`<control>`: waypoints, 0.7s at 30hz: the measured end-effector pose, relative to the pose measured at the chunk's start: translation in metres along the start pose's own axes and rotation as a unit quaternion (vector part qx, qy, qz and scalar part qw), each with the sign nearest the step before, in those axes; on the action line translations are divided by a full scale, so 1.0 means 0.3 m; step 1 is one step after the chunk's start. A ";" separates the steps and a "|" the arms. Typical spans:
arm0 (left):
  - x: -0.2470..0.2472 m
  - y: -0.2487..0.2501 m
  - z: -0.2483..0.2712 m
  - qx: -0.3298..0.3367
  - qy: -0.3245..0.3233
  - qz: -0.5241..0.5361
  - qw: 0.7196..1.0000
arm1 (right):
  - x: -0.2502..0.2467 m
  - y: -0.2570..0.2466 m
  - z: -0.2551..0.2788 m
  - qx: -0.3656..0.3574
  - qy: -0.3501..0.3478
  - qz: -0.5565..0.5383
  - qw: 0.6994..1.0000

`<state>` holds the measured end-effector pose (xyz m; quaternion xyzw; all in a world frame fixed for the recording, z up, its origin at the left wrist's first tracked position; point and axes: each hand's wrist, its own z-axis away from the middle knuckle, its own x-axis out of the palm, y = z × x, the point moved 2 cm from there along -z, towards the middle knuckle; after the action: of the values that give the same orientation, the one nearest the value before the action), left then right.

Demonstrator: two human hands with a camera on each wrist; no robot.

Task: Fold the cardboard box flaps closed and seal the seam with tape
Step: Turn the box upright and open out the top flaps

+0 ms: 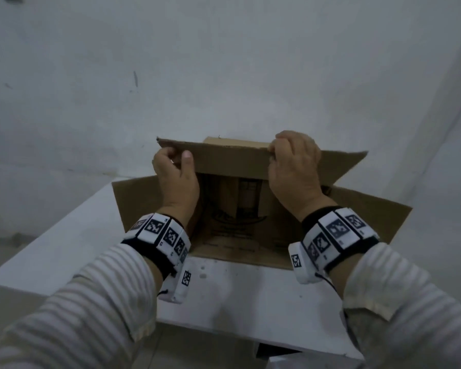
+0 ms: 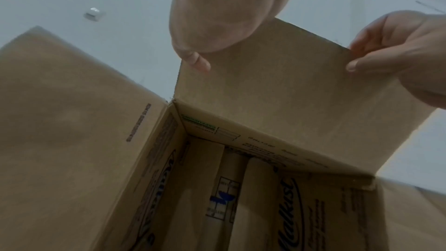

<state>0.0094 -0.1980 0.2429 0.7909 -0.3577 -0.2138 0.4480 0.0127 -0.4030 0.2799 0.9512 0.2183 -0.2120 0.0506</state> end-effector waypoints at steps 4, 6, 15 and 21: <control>0.031 -0.022 -0.048 0.063 -0.077 -0.201 0.975 | 0.072 0.066 -0.002 0.026 -0.060 0.064 0.996; 0.045 -0.050 -0.073 0.083 -0.140 -0.318 0.934 | 0.109 0.089 0.025 0.059 -0.180 0.060 0.980; 0.097 -0.232 -0.117 0.036 -0.273 -0.476 0.835 | 0.220 0.177 0.200 0.187 -0.364 0.083 0.909; 0.091 -0.299 -0.101 0.046 -0.241 -0.440 0.864 | 0.218 0.212 0.252 0.197 -0.273 0.084 0.938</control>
<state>0.0808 -0.1712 0.1804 0.8096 -0.0787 -0.5561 0.1706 0.0649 -0.4487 0.1840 0.8624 0.0688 -0.4977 -0.0626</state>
